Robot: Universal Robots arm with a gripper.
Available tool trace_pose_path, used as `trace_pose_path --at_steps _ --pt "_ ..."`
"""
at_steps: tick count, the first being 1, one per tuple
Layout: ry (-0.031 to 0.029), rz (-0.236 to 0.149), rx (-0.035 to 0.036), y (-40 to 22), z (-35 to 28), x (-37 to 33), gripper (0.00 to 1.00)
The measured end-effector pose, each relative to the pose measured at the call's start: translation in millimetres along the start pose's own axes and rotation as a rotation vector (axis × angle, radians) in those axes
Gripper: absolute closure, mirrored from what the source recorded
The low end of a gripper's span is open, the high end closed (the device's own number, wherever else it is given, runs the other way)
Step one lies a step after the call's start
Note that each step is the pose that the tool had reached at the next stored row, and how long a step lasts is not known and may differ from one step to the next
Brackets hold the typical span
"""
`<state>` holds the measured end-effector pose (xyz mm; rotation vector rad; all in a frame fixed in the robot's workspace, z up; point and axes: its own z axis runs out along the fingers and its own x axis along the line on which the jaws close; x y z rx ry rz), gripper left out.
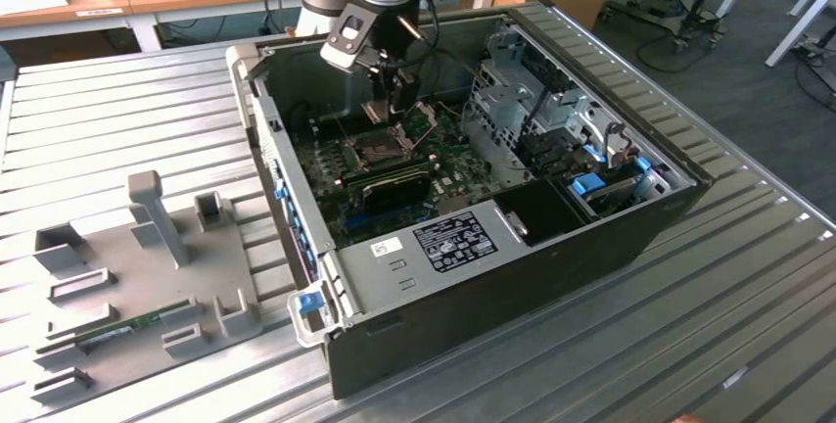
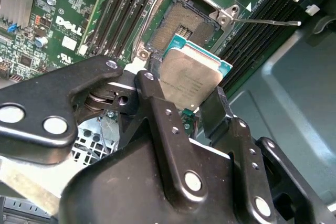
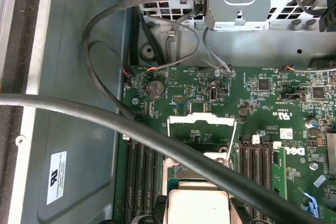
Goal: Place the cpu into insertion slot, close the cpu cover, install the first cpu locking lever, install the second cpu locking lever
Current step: 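Place the cpu into insertion slot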
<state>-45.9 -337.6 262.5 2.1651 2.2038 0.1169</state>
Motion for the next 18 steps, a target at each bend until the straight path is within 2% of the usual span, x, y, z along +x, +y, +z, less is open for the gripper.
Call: trace_pose_path --at_steps 6,12,18 --pt "0.0007 0.000 0.0005 -0.3 1.9 0.0 0.46" --pt "0.0077 0.001 0.0045 -0.5 5.0 -0.1 0.46" --pt "0.0089 0.001 0.0076 -0.6 6.6 -0.1 0.46"
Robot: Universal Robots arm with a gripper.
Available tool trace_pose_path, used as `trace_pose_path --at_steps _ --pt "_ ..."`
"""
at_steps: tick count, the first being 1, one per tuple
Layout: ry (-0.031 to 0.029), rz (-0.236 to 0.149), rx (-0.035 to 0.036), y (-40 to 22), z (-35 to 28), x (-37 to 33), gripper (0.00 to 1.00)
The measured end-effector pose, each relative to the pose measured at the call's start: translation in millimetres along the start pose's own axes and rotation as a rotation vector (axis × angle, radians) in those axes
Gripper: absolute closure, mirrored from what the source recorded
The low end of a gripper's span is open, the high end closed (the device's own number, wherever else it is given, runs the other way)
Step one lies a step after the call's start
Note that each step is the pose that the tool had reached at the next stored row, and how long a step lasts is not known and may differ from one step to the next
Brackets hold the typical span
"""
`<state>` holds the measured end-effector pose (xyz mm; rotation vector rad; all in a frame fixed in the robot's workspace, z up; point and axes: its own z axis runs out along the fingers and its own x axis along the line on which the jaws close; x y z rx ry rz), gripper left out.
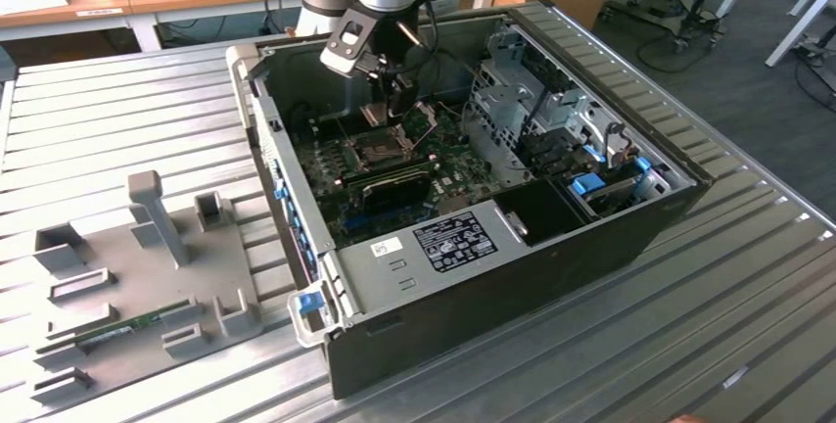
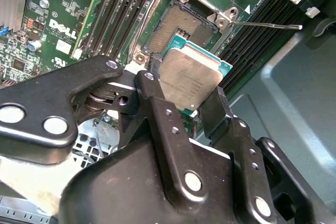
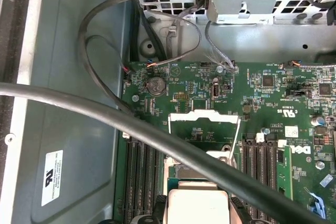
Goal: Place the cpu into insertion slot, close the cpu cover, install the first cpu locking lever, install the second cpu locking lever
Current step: 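Place the cpu into insertion slot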
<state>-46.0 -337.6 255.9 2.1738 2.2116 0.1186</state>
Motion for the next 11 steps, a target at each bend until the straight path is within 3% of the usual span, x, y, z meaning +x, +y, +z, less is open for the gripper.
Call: trace_pose_path --at_steps 11 --pt "0.0000 0.000 0.0000 -0.4 4.1 -0.1 0.46"
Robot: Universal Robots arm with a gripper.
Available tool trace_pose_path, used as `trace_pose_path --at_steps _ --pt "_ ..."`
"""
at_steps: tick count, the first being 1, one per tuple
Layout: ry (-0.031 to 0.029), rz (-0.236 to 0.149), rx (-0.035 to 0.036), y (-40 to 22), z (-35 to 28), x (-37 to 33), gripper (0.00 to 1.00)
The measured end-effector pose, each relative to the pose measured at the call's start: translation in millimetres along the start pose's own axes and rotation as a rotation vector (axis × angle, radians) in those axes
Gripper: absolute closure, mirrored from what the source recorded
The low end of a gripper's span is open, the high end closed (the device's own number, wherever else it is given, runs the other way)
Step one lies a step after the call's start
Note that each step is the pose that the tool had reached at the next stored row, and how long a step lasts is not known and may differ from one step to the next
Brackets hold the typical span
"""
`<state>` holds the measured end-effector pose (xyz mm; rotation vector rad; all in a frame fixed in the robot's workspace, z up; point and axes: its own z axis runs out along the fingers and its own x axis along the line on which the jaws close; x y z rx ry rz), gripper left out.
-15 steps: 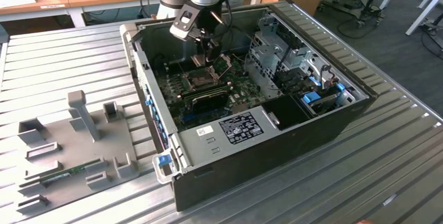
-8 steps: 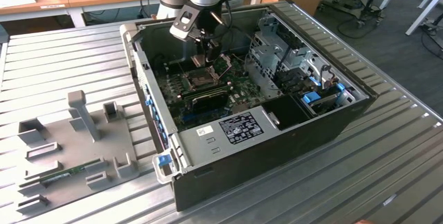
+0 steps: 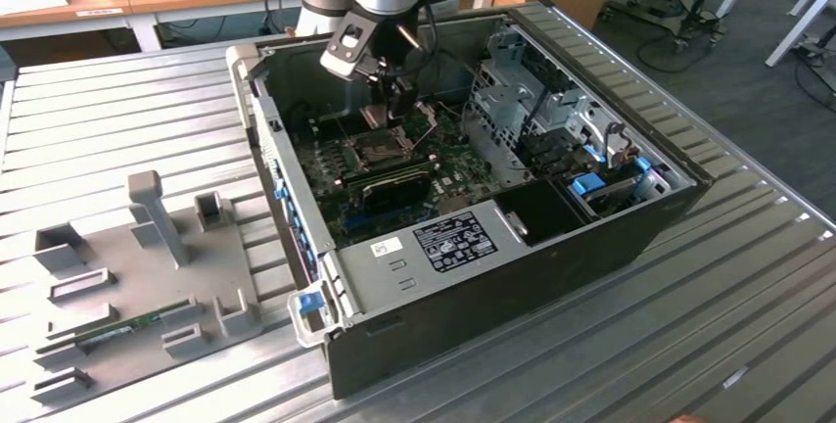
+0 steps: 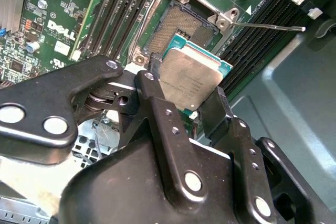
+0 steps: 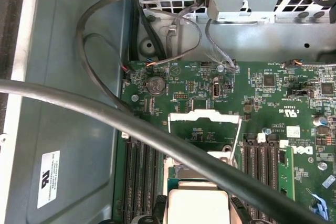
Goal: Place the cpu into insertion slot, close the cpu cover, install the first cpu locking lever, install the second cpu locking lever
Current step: 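Place the cpu into insertion slot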
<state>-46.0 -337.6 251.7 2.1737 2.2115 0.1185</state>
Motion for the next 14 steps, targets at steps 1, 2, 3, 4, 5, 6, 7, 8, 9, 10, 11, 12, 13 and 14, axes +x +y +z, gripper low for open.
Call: trace_pose_path --at_steps 1,2,3,4,5,6,7,8,9,10,11,12,13,14 --pt "0.0000 0.000 0.0000 -0.1 0.5 0.0 0.46" --pt "-0.0001 0.000 0.0000 -0.1 1.0 0.0 0.46" --pt "-0.0001 0.000 0.0000 -0.1 1.5 -0.1 0.46" --pt "-0.0002 0.000 0.0000 -0.2 1.9 -0.1 0.46" --pt "-0.0005 0.000 0.0002 -0.2 2.1 -0.1 0.46" --pt "-0.0006 0.000 0.0001 -0.2 2.3 -0.1 0.46" --pt "-0.0005 0.000 0.0001 -0.2 2.6 0.0 0.46" --pt "-0.0004 0.000 0.0000 -0.3 3.1 0.0 0.46" --pt "-0.0004 0.000 0.0000 -0.3 3.6 0.0 0.46" --pt "-0.0004 0.000 0.0000 -0.3 4.2 0.0 0.46" --pt "-0.0005 0.000 0.0000 -0.4 4.9 0.0 0.46" --pt "-0.0006 0.000 0.0001 -0.4 5.2 0.1 0.46" --pt "-0.0008 0.000 0.0001 -0.4 5.2 0.0 0.46" --pt "-0.0009 0.000 0.0002 -0.4 5.2 0.0 0.46"
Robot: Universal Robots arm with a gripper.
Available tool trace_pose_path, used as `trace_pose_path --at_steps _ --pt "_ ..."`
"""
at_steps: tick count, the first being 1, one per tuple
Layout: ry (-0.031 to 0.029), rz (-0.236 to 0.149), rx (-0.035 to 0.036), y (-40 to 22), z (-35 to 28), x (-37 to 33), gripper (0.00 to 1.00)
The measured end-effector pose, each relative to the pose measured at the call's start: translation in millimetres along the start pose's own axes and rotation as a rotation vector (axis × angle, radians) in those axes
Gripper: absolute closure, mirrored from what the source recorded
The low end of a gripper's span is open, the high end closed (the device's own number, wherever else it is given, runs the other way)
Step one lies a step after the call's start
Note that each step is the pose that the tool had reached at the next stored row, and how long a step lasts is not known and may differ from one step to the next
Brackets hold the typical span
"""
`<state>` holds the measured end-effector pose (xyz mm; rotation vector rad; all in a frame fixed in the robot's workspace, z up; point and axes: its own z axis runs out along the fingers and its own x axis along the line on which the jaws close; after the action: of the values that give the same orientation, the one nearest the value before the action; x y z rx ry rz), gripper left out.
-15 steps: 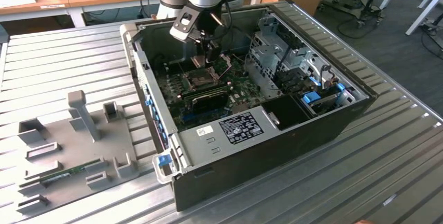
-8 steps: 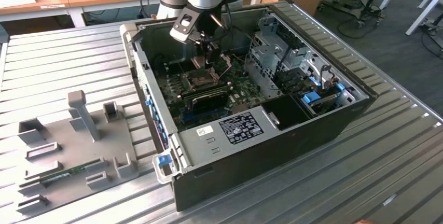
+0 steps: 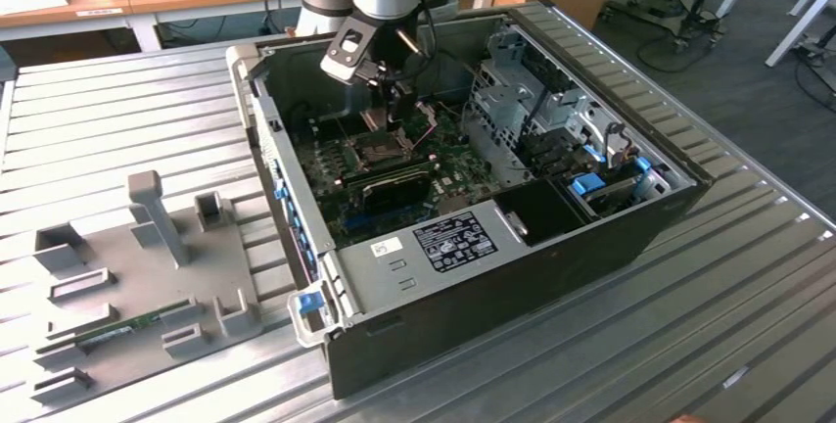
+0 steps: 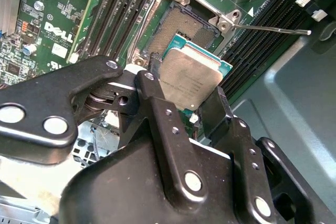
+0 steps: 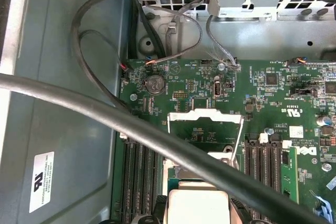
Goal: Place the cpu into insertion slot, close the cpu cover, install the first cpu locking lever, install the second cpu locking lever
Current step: 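Place the cpu into insertion slot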
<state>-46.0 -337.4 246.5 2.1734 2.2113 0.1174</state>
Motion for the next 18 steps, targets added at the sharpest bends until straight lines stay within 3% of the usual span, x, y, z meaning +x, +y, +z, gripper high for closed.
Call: trace_pose_path --at_steps 5,7,12,18 --pt "0.0002 0.000 -0.0001 0.0 0.2 0.0 0.46" --pt "0.0006 0.000 0.0060 0.0 0.4 0.1 0.46" --pt "0.0004 0.000 0.0073 0.0 0.2 0.0 0.46" --pt "0.0004 0.000 0.0073 -0.5 5.8 -0.1 0.46"
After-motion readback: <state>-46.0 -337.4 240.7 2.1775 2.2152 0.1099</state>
